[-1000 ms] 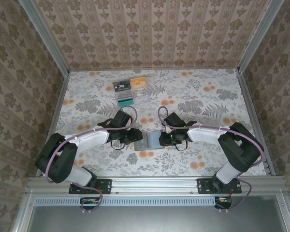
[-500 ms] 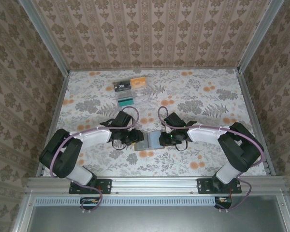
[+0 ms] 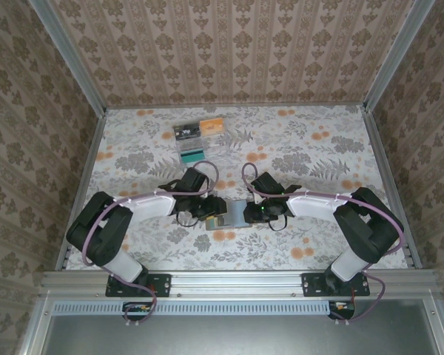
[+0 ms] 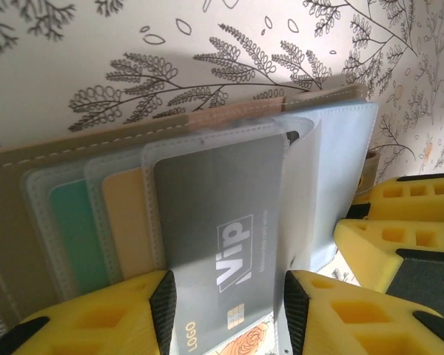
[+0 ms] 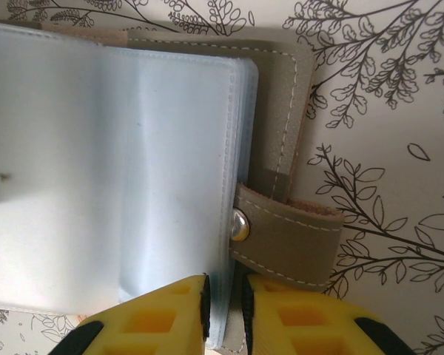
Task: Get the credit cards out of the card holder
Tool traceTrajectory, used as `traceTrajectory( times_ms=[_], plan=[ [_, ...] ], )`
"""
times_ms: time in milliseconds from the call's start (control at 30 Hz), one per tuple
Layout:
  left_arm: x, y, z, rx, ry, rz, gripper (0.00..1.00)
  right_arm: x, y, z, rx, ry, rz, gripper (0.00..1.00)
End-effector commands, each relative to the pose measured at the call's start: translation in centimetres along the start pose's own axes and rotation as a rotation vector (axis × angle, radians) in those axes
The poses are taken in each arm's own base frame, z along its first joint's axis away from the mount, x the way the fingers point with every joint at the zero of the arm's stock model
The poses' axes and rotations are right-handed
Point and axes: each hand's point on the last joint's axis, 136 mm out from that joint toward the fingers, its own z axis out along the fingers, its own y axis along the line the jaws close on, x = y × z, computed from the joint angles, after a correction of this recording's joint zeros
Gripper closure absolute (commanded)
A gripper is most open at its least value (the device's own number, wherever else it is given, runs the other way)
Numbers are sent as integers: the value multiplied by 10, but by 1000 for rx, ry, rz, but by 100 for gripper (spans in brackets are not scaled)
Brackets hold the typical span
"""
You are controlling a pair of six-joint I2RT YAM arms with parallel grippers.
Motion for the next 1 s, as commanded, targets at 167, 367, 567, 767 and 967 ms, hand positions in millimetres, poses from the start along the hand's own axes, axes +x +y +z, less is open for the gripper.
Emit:
traceTrajectory(
  times_ms=[167,367,567,767,967],
  plan=[
    [-9,-27,-6,36,-7,71,54,8,-9,1,42,8,11,76],
    [-12,-41,-10,52,-8,105,52,7,-9,0,46,2,12,75],
    [-14,-58,5,115,44,130,54,0,-13,-10,74,-48,17,74],
    [-18,-79,18,163,79,154,55,-11,-25,-34,118,-145,50,73],
    [-20,-73,13,149,56,143,55,-14,-19,-45,84,-168,54,72]
  ],
)
